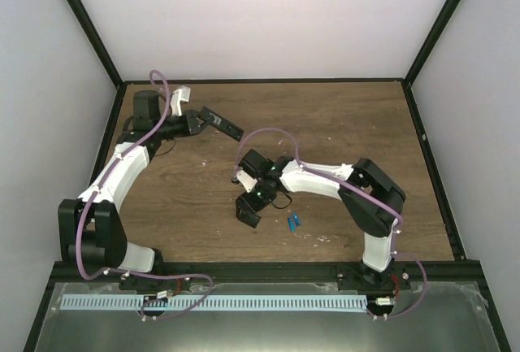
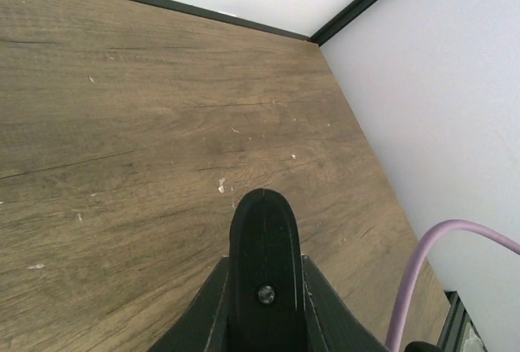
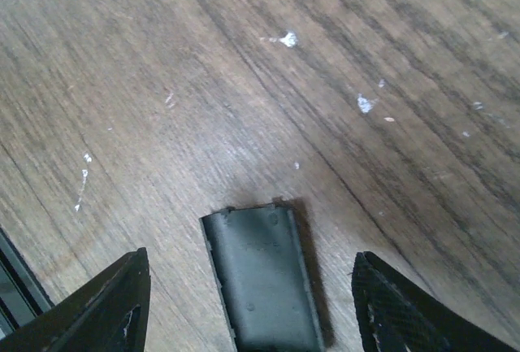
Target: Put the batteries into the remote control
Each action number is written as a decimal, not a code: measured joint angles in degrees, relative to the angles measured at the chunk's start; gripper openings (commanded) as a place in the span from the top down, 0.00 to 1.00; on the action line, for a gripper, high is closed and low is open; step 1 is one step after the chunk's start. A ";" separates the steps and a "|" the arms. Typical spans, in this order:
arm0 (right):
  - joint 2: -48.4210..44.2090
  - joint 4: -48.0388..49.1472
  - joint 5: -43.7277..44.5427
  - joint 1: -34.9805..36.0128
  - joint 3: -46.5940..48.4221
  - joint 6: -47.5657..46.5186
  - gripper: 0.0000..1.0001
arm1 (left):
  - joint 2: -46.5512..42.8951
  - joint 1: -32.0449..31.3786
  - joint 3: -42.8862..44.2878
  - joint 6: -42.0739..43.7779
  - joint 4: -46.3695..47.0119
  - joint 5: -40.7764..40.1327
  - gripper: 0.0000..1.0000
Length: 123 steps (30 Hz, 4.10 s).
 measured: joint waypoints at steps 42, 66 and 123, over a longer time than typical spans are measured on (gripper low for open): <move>0.46 -1.97 -1.75 2.36 -0.68 -2.38 0.38 | 0.07 0.26 0.00 -0.20 -0.02 0.00 1.00; 0.61 1.14 -1.31 2.38 -2.05 -3.43 0.40 | 1.03 0.26 0.00 -1.14 0.00 0.00 1.00; -0.02 4.22 6.93 -2.32 -3.54 -6.88 0.56 | 2.12 0.26 0.07 -1.57 0.92 0.00 1.00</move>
